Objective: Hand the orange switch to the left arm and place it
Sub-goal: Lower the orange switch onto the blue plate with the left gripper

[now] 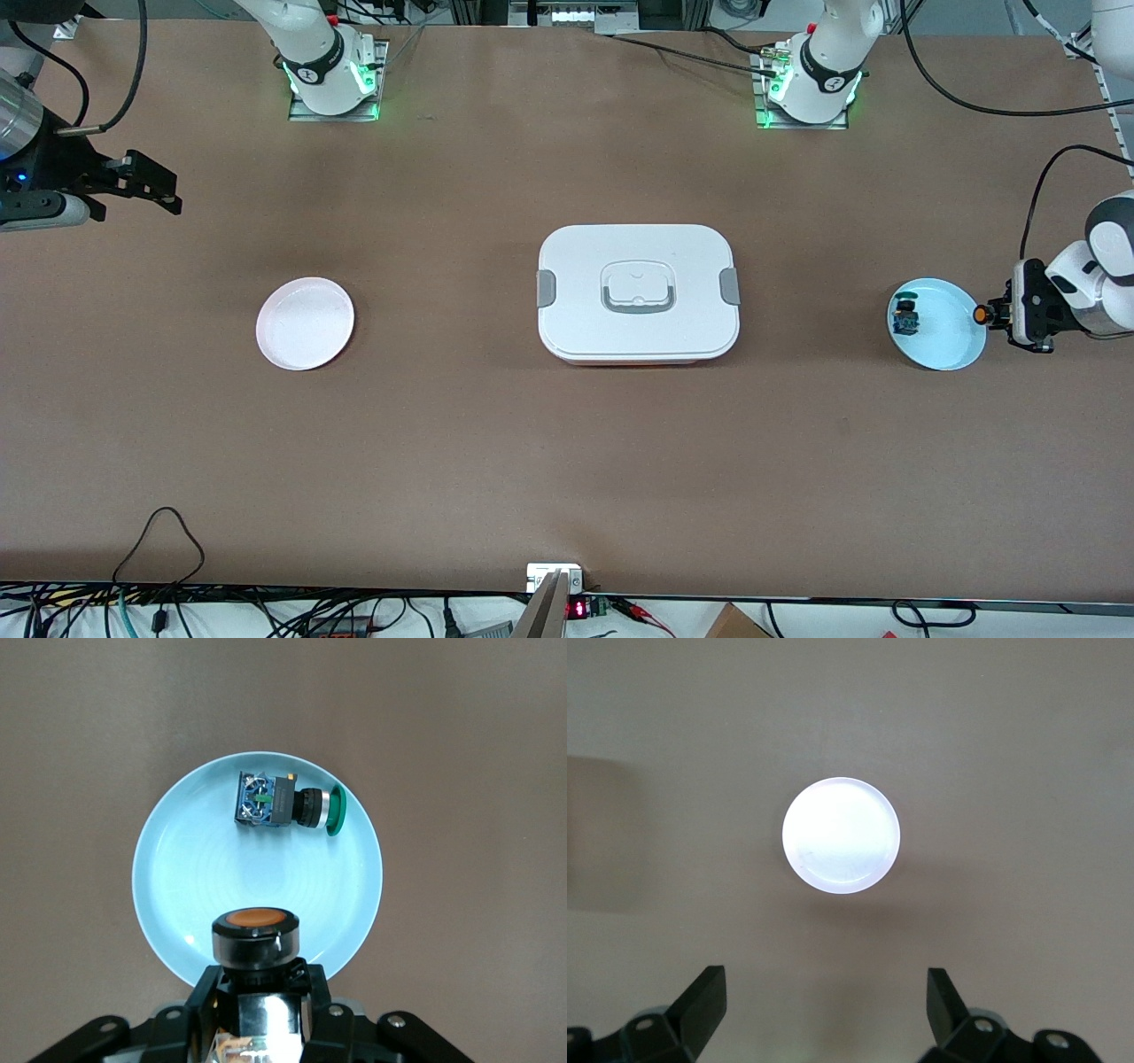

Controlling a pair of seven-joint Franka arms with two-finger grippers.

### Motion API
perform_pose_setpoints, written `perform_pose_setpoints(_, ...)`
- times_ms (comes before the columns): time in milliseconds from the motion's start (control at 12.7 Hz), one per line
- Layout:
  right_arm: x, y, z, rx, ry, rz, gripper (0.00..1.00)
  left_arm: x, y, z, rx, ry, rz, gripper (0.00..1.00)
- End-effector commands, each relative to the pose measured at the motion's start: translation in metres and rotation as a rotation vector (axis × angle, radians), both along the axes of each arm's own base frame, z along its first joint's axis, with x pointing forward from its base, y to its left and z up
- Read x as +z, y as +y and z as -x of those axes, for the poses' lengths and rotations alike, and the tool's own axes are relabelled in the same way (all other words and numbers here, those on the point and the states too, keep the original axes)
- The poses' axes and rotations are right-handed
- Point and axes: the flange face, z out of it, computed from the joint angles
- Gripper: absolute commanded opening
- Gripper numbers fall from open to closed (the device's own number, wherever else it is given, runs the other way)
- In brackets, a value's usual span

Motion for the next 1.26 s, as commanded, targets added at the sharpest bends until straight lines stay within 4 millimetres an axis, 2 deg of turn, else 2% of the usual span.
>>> perform_pose_setpoints(0,0.001,0.001,-0.001,-0.025,-0.021,-0.017,1.0,-0.009,0.004,0.004,-0.058,-0.021,-0.003,0.0)
perform_pose_setpoints(237,0.005,0.003,-0.004,-0.016,-0.05,-0.017,1.0,-0.027,0.01,0.015,-0.062,-0.029,-0.003,0.0)
perform_pose_setpoints(711,0.007,0.004,-0.013,-0.012,-0.09,-0.02,1.0,-0.065,0.005,0.043,-0.051,-0.031,-0.002,0.0)
perform_pose_setpoints(1186,0.007,0.005,-0.013,-0.011,-0.09,-0.022,1.0,-0.075,0.001,0.051,-0.047,-0.018,0.009,0.0)
